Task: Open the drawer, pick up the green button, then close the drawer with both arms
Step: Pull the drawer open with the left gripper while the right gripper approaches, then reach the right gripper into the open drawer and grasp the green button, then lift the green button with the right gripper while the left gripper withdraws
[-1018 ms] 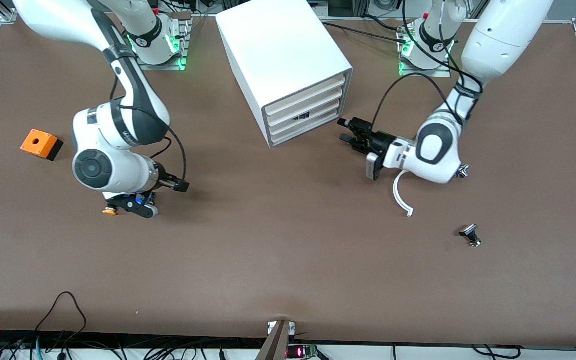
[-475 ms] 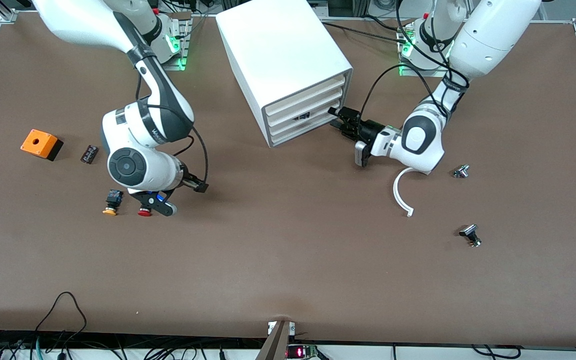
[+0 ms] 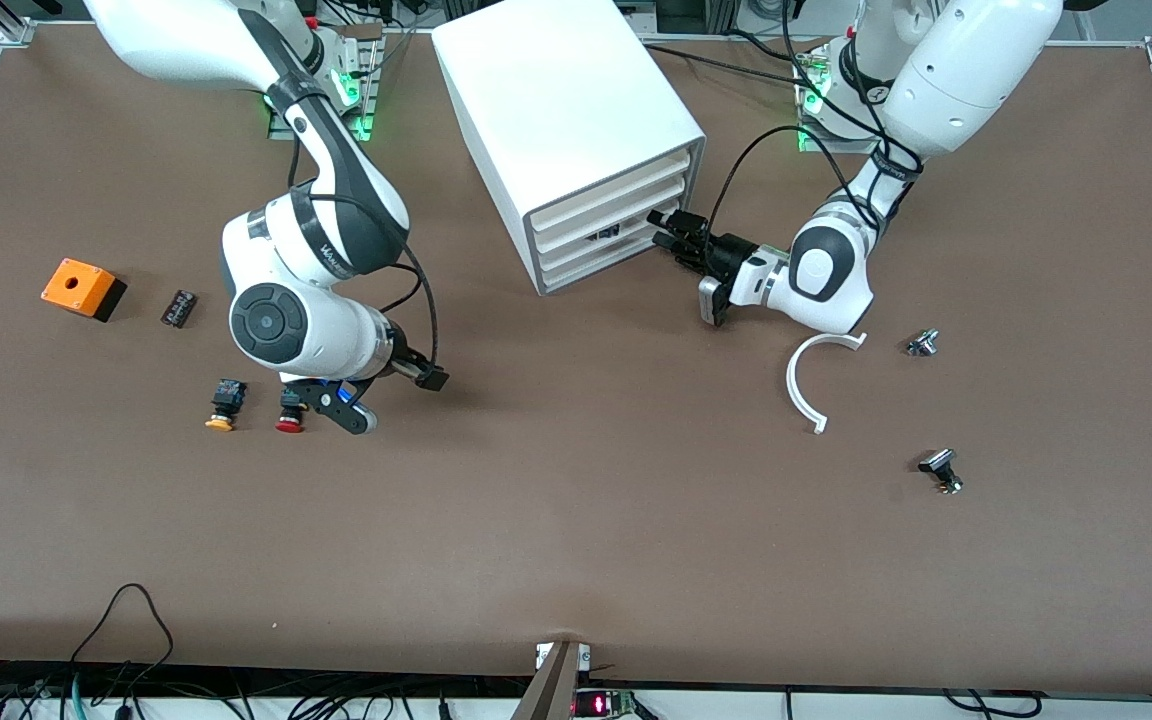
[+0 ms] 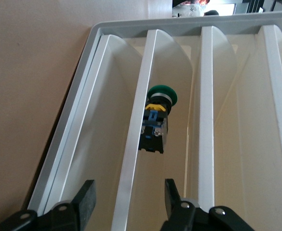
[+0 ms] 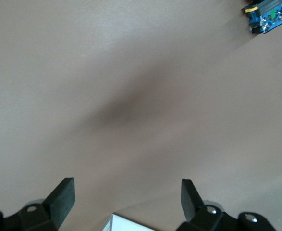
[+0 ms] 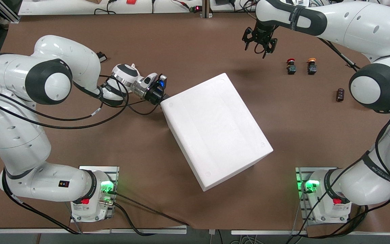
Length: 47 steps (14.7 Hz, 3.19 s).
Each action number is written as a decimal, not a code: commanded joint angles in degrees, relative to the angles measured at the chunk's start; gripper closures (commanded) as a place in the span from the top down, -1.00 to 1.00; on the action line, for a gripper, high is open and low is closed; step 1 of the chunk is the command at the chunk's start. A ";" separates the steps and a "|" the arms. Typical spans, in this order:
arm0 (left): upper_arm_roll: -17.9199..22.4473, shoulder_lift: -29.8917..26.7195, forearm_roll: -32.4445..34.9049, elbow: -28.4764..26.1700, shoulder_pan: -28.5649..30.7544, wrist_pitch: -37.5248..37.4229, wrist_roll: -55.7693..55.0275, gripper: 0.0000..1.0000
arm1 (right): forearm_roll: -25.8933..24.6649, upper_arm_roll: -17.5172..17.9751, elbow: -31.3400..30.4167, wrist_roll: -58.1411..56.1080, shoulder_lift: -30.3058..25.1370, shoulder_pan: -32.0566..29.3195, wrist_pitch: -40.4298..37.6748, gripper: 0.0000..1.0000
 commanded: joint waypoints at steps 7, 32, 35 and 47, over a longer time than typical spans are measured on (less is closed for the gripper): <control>-0.21 0.67 -4.30 -0.55 -2.54 1.11 3.99 -1.00 | 4.17 -0.01 7.54 6.68 1.63 1.24 -1.56 0.96; 7.18 8.32 8.62 20.45 4.75 0.50 0.21 -1.00 | 1.98 -1.24 25.57 41.83 14.37 21.10 5.11 0.96; 7.18 7.97 8.71 20.63 4.84 0.41 -1.89 0.97 | 1.09 -2.82 25.57 46.67 16.74 24.61 8.62 0.96; 7.70 0.14 36.01 36.43 7.03 -5.56 -32.11 1.00 | 1.18 -4.93 25.65 55.20 23.25 30.16 21.45 0.96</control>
